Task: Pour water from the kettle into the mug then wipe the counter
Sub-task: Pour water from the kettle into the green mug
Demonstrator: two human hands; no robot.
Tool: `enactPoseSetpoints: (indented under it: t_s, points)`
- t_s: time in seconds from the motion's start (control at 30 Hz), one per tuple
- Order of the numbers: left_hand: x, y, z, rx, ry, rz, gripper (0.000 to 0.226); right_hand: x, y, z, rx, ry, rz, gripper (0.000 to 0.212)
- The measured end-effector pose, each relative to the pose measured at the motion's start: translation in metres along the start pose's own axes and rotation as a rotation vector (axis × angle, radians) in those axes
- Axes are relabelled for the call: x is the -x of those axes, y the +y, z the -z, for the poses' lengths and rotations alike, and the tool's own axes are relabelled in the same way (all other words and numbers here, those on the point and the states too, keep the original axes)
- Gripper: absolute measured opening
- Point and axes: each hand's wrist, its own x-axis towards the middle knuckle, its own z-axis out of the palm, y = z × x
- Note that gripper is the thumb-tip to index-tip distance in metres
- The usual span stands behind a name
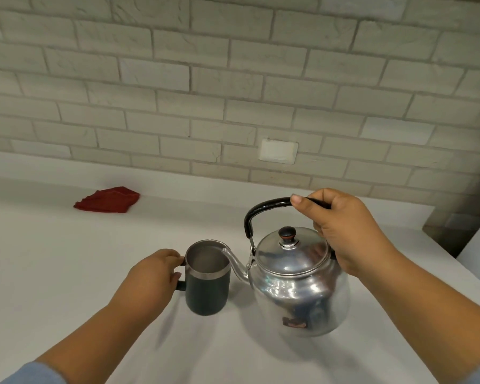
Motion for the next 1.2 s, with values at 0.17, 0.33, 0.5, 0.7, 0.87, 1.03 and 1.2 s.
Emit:
enactPoseSetpoints:
  t_s: [0.17,0.33,0.5,0.7,0.87,1.03,1.2]
  points:
    - [-0.002,-0.001,0.003,0.017,-0.030,-0.017,0.036,-0.001,-0.006,-0.009,0.104,0.006,0.034,0.035]
    - [-0.003,-0.004,0.003,0.036,-0.030,-0.028,0.035,-0.002,-0.012,-0.012,0.187,0.010,0.077,0.033]
    - [-0.001,-0.006,0.000,0.032,-0.032,-0.031,0.036,-0.003,-0.017,-0.013,0.257,-0.001,0.094,0.031]
    - [-0.004,-0.008,0.002,0.055,-0.045,-0.069,0.031,-0.003,-0.020,-0.013,0.306,-0.001,0.111,0.028]
    - [-0.001,-0.003,-0.005,0.079,-0.031,-0.028,0.030,-0.007,-0.016,-0.009,0.270,0.026,0.070,0.031]
    - [-0.005,0.002,-0.004,0.112,-0.042,0.032,0.020,-0.007,-0.016,0.001,0.181,0.029,0.059,0.031]
    - [-0.005,0.009,-0.002,0.102,-0.038,0.037,0.015,-0.008,-0.019,0.007,0.151,0.003,0.066,0.040]
